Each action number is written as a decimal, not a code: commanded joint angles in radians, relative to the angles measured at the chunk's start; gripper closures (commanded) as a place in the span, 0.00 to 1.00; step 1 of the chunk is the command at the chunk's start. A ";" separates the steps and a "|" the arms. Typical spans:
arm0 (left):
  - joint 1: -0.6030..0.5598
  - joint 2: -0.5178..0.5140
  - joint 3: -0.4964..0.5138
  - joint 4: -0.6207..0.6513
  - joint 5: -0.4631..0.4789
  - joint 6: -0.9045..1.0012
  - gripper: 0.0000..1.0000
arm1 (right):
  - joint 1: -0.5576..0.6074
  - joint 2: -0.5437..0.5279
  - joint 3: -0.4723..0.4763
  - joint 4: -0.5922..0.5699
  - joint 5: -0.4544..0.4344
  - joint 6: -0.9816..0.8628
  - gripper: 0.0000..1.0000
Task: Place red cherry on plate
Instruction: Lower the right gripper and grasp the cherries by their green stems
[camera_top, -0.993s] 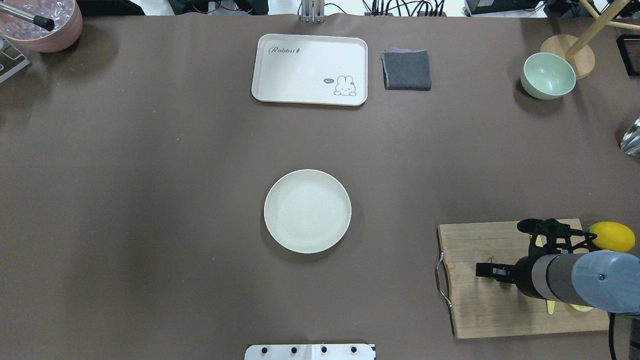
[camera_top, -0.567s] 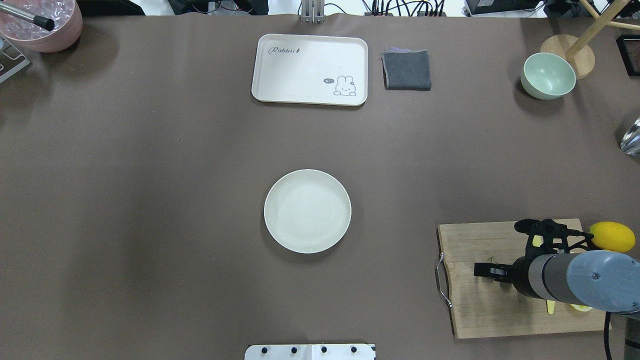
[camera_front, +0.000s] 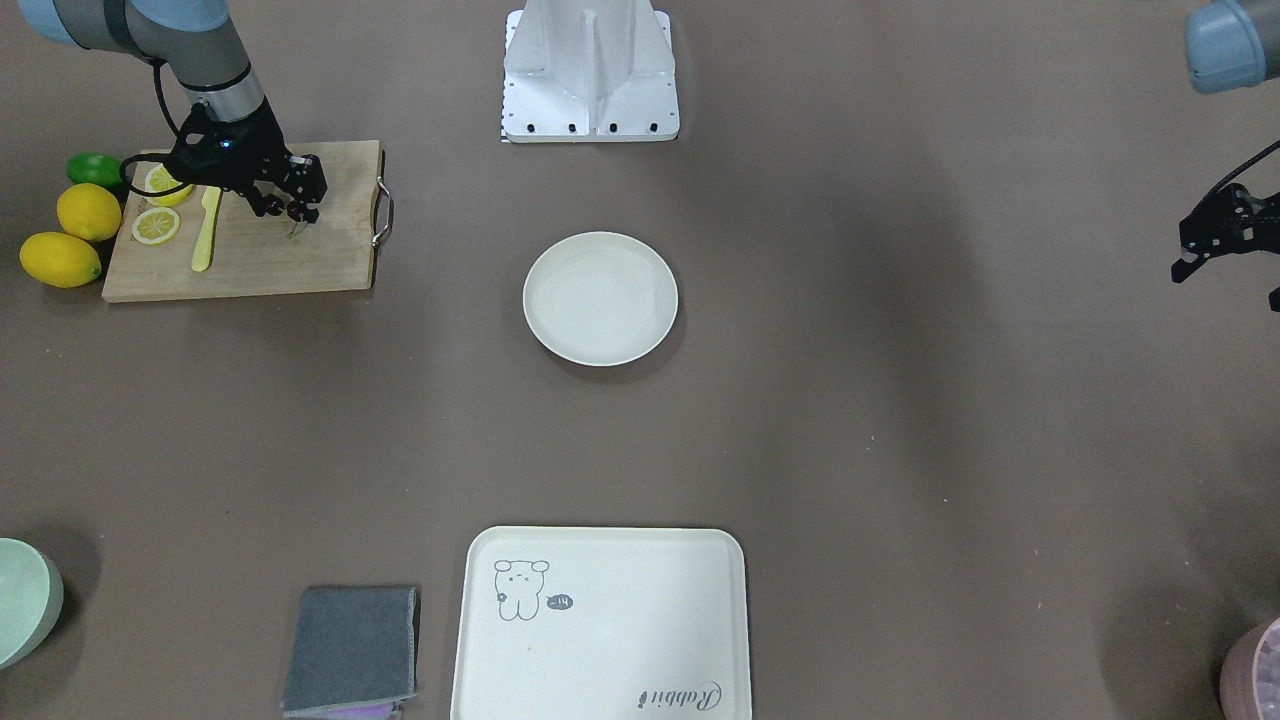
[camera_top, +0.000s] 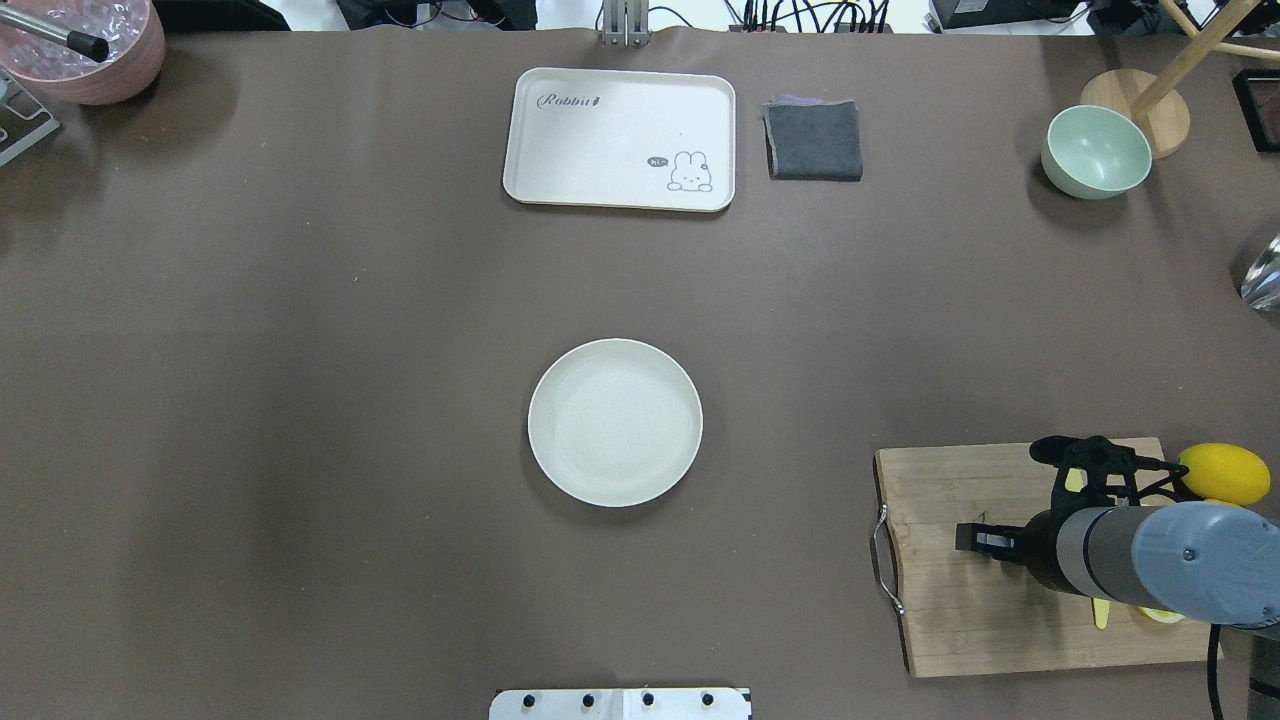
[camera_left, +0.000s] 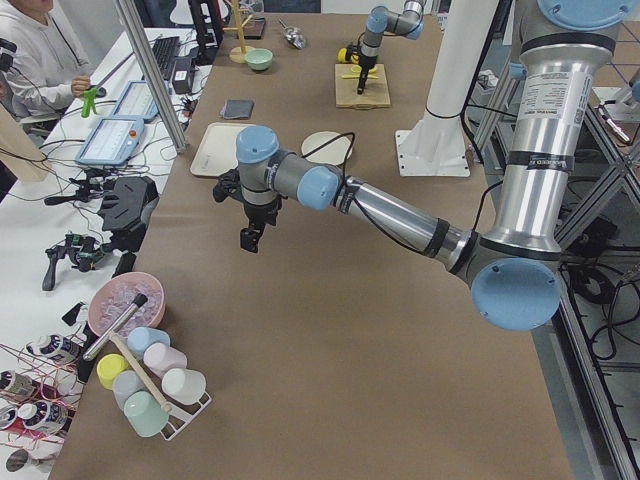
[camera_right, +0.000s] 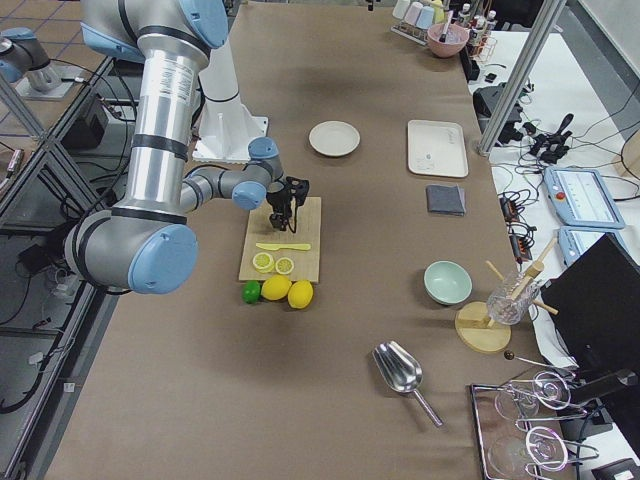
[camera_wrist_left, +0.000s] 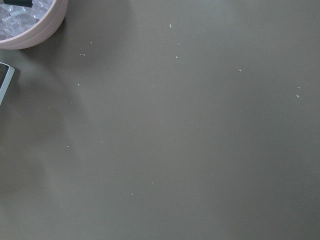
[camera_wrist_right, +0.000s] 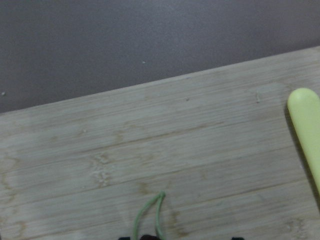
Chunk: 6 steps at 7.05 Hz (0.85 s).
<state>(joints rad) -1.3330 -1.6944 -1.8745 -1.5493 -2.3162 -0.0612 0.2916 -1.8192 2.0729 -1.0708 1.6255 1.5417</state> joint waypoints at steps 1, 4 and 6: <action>0.002 -0.001 0.000 0.000 -0.003 -0.005 0.02 | 0.001 0.000 0.007 0.000 -0.001 0.000 0.77; 0.002 -0.001 0.002 0.000 -0.002 -0.006 0.02 | 0.024 0.000 0.030 0.000 0.010 -0.003 0.90; 0.002 -0.001 0.003 0.000 -0.002 -0.008 0.02 | 0.043 0.000 0.046 0.000 0.023 -0.003 0.90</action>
<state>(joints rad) -1.3315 -1.6950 -1.8719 -1.5493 -2.3180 -0.0686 0.3243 -1.8198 2.1122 -1.0707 1.6406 1.5388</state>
